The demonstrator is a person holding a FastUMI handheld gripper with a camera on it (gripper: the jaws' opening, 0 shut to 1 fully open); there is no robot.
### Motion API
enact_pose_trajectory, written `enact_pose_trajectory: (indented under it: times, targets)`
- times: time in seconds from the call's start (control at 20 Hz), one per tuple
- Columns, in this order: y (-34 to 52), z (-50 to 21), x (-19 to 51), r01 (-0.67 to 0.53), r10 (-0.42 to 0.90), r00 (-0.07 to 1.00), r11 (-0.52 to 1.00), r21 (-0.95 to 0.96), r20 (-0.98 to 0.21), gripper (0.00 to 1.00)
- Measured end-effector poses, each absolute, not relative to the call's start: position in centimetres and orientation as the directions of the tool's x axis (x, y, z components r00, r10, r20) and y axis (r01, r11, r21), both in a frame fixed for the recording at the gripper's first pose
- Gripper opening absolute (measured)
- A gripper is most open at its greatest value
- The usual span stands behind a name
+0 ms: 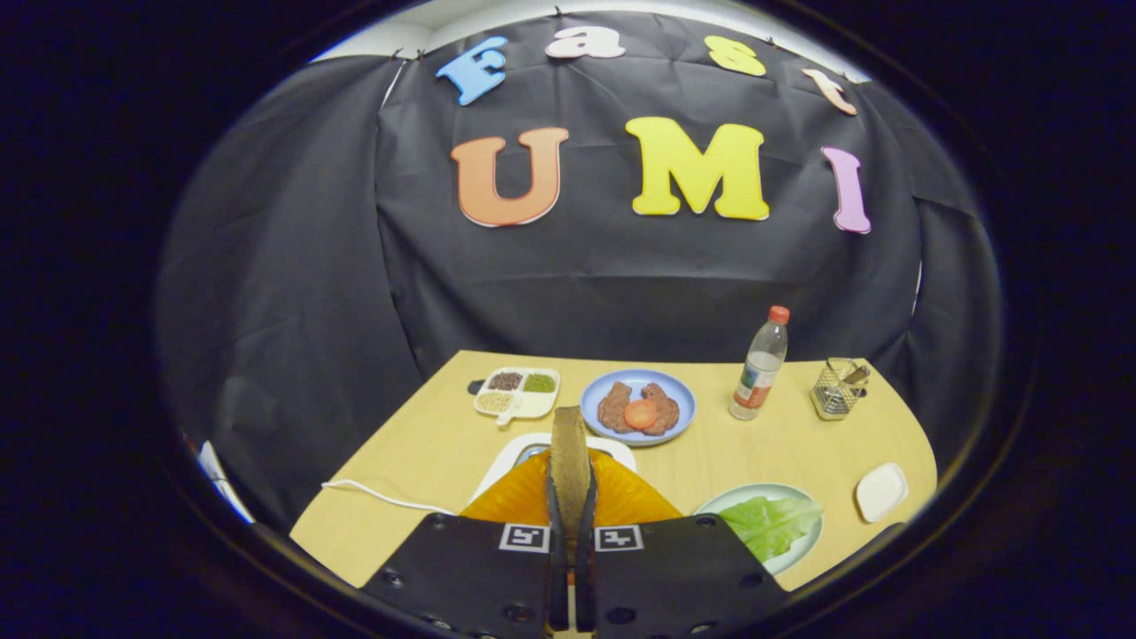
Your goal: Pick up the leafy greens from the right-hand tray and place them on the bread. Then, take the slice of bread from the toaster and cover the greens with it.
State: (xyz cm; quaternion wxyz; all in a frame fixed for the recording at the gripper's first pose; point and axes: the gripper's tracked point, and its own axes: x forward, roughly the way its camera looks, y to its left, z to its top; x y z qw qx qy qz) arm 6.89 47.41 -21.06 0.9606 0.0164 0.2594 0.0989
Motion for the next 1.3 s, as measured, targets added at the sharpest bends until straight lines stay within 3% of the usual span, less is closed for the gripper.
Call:
enact_pose_trajectory:
  times: [0.25, 0.45, 0.7, 1.3]
  targets:
    - [44.7, -15.3, 6.6, -0.193, 0.228, 0.882, 0.973, 0.125, -0.413, 0.03]
    - [38.9, -14.2, 6.9, -0.143, 0.172, 0.906, 0.984, 0.104, -0.386, 0.03]
    - [33.6, -18.6, 6.9, -0.113, 0.147, 0.885, 0.988, 0.103, -0.441, 0.03]
    - [31.0, -31.9, 6.8, -0.064, 0.174, 0.8, 0.976, 0.207, -0.574, 0.04]
